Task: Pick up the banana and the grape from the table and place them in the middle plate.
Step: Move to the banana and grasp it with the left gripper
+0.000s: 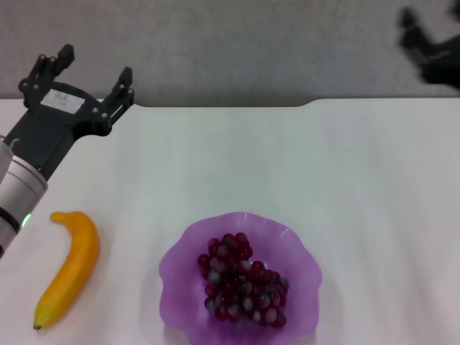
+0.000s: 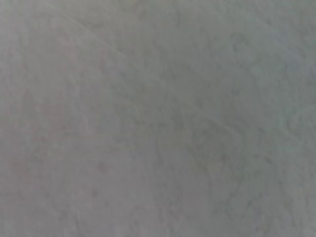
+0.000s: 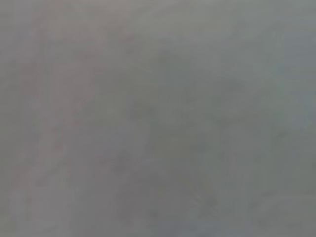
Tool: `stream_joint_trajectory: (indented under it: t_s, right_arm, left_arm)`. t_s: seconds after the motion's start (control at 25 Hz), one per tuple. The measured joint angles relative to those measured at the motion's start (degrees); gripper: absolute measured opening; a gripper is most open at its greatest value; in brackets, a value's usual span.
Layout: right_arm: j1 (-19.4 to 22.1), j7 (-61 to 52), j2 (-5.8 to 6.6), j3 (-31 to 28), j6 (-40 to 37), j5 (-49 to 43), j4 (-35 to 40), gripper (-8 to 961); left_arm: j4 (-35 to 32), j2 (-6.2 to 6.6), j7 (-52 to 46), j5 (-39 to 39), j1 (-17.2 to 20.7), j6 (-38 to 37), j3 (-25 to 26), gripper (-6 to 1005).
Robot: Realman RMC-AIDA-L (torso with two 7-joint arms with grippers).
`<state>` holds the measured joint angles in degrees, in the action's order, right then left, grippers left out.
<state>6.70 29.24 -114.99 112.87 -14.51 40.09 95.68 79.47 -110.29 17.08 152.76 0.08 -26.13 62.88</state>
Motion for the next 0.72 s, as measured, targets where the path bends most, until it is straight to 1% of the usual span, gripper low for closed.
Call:
stream_joint_trajectory:
  t_s: [0.2,0.36,0.44,0.52,0.64,0.72]
  right_arm:
    - [1.8,-0.5,-0.04,0.1,-13.1,0.0,-6.6,666]
    - [2.6,-1.4,-0.09,-0.3,-21.2,0.1,-12.2,666]
    - [3.0,-1.8,-0.08,-0.9,-23.0,0.9,-14.2,666]
    - [3.2,-1.9,-0.05,-1.9,-23.1,2.8,-15.5,666]
    - [3.3,-1.9,0.02,-3.2,-22.7,5.4,-17.7,666]
    - [3.3,-1.9,0.03,-3.4,-22.6,5.8,-18.8,666]
  left_arm:
    - [0.3,0.0,-0.1,0.0,-0.1,0.0,-0.2,839]
    - [0.4,0.0,-0.2,0.0,-0.1,0.4,-0.2,838]
    - [0.7,0.02,-0.1,0.0,0.1,0.9,-0.3,837]
    - [1.5,0.12,0.0,-0.1,0.6,2.2,-0.1,837]
    - [3.1,0.34,0.9,-0.4,1.3,6.1,0.8,836]
    - [4.8,0.2,2.2,-0.6,2.1,9.2,2.0,836]
